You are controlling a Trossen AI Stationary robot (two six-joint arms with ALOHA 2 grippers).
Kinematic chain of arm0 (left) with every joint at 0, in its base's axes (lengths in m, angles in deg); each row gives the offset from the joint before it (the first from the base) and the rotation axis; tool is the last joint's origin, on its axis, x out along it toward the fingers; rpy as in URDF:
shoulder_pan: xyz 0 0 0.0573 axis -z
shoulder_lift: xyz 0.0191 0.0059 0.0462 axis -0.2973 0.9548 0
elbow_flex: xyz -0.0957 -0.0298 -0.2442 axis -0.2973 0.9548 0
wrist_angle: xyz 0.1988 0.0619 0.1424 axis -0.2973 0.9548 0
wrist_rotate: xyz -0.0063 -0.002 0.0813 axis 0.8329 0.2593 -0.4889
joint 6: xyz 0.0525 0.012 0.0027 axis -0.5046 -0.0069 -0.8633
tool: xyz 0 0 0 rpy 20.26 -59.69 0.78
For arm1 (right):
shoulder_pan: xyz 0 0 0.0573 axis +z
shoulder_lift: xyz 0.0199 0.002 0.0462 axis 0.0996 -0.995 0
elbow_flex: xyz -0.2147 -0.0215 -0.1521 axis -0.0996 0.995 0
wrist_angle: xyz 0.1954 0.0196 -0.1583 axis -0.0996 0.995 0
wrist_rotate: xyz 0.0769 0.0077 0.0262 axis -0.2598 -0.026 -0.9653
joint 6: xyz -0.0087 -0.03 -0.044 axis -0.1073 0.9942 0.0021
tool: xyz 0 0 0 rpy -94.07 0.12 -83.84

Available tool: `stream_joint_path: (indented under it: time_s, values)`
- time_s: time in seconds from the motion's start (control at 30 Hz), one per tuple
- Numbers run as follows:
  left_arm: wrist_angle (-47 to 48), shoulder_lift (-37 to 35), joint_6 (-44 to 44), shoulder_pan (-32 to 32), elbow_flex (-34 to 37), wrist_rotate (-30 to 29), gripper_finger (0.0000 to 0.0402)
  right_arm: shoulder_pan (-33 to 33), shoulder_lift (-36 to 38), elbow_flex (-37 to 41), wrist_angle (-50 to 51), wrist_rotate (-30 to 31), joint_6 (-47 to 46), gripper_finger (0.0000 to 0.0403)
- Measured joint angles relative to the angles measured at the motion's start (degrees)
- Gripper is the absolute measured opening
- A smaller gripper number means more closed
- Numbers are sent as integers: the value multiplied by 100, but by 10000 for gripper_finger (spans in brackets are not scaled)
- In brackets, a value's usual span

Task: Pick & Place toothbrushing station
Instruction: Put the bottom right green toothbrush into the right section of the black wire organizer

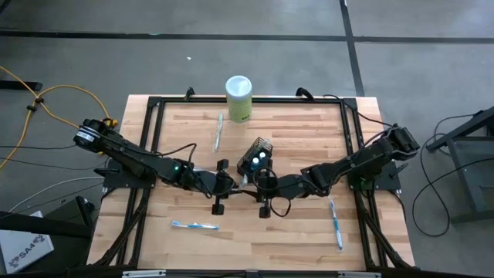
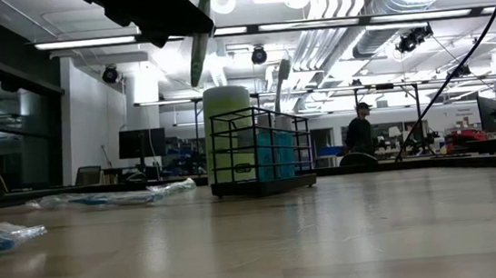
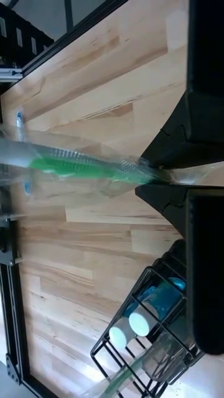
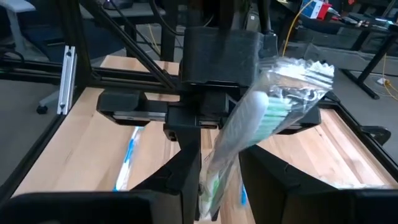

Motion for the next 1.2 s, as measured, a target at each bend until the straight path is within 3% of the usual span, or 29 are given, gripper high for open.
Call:
stream_joint_path:
  time_s: [0.17, 0.37, 1.0, 1.2]
  values:
    - [2, 0, -6, 0, 0, 9, 16, 0, 0, 0, -2, -62, 1, 88]
    - [18, 1, -39, 2, 3, 12, 16, -46, 0, 0, -3, -457, -14, 16]
    - [28, 9, -208, 4, 9, 56, 41, -174, 2, -4, 135, -788, -301, 6]
    - [9, 9, -278, -17, 9, 445, 43, -173, 2, -4, 152, -901, -307, 5]
